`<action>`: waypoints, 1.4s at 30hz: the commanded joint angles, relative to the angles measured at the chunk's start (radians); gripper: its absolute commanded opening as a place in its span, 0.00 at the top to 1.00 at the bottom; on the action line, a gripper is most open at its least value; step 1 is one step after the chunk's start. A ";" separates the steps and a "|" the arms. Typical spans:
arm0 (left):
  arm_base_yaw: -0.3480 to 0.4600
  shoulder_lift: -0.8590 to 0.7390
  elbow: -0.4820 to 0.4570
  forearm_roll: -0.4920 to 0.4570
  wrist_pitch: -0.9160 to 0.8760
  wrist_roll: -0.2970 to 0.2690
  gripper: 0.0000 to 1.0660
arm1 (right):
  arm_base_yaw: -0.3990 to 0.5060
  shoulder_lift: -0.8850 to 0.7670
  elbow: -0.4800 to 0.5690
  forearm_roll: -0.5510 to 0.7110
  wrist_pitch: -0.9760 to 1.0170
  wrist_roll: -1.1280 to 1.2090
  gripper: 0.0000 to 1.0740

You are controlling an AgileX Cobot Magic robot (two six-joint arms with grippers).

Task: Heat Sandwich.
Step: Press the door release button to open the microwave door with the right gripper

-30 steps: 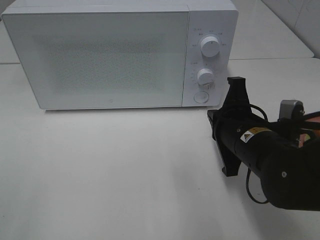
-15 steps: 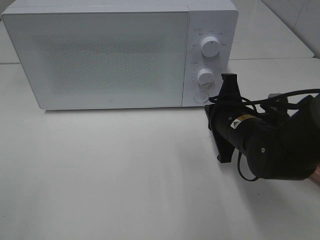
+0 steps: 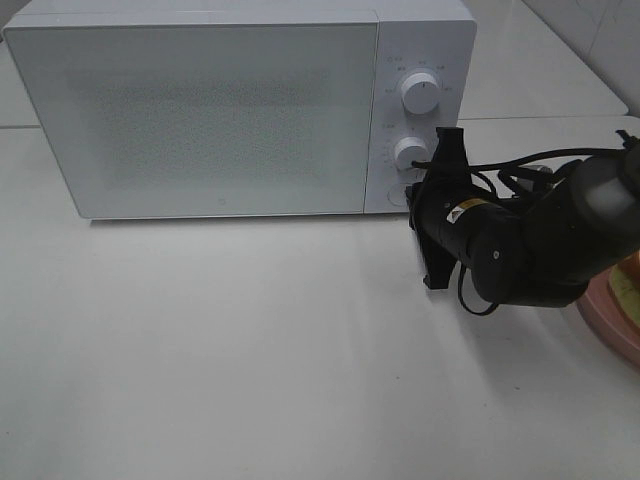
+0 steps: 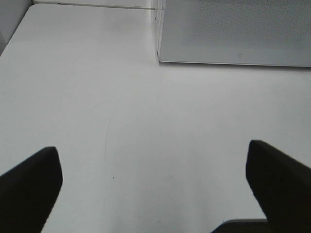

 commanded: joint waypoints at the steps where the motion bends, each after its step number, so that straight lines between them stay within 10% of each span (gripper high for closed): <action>1: -0.006 -0.023 0.002 0.001 -0.014 0.000 0.09 | -0.012 0.020 -0.032 -0.022 0.020 0.024 1.00; 42: -0.006 -0.017 0.002 0.001 -0.014 0.000 0.09 | -0.037 0.153 -0.259 0.037 -0.187 0.017 1.00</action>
